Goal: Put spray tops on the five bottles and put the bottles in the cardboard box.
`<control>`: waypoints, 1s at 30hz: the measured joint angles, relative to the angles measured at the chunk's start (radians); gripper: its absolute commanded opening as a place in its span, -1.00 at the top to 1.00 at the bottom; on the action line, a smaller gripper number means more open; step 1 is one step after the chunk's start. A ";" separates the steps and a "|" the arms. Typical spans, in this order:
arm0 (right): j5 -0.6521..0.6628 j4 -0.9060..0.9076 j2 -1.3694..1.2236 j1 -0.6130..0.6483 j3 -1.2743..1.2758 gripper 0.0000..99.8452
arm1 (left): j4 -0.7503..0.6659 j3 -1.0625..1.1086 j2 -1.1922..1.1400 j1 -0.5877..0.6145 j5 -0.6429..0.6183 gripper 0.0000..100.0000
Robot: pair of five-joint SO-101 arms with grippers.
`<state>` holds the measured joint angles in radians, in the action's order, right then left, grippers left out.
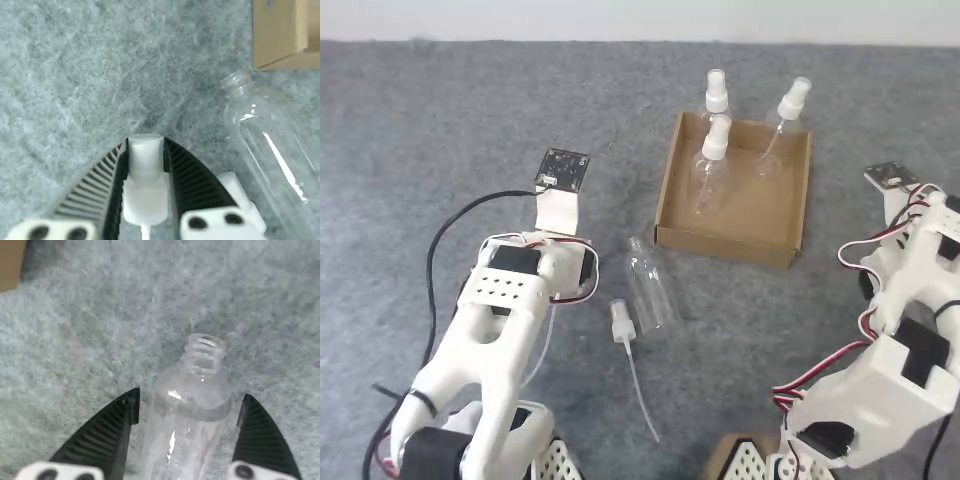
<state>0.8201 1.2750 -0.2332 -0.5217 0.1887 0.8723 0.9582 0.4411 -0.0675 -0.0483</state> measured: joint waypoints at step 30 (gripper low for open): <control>-0.146 0.135 0.448 0.169 0.000 0.99 | 0.000 0.000 0.017 0.035 0.003 0.97</control>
<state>0.6743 1.4101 0.2148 -0.3529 0.1887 0.8723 0.9582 0.4580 -0.0322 -0.0453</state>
